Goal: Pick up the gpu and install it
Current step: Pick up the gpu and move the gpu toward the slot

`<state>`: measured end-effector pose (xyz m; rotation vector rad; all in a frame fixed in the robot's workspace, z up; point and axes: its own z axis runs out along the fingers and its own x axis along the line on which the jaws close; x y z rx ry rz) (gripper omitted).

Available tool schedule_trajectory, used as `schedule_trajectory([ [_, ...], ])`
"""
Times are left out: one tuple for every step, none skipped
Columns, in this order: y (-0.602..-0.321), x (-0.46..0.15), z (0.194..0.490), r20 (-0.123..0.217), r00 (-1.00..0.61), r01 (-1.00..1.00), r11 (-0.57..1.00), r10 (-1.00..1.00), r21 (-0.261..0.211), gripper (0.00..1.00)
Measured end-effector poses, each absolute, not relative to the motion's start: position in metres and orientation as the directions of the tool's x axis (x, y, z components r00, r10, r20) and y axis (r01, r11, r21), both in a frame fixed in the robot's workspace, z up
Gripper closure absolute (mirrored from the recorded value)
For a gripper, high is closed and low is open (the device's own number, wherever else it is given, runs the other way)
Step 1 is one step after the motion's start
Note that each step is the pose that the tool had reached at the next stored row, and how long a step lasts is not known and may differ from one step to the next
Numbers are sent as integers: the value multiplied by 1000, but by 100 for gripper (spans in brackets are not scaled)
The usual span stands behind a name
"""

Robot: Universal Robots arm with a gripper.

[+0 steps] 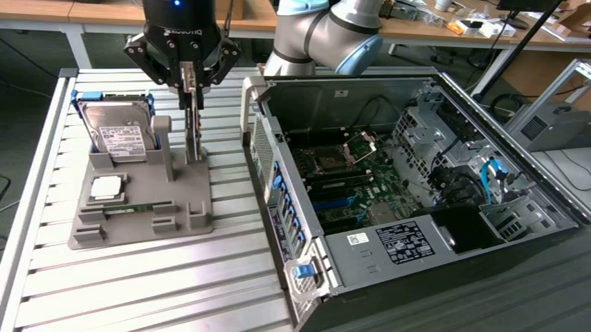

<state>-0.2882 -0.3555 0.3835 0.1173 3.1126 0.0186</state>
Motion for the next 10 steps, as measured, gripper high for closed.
schedule_trajectory([
  [-355, -288, 384, -26, -997, 75, 997, 75, 13, 73],
  [-355, -288, 384, -26, -997, 75, 997, 75, 13, 73],
  [-355, -288, 386, -26, -997, 75, 997, 75, 13, 73],
  [-355, -288, 389, -27, -997, 75, 997, 75, 13, 73],
  [-355, -288, 389, -26, -997, 75, 997, 75, 13, 73],
  [-355, -288, 390, -26, -997, 75, 997, 75, 13, 73],
  [-355, -288, 390, -27, -997, 75, 997, 75, 13, 73],
  [-355, -288, 391, -27, -997, 75, 997, 75, 13, 73],
  [-355, -288, 391, -27, -997, 75, 997, 75, 13, 73],
  [-355, -288, 391, -27, -997, 75, 997, 75, 13, 73],
])
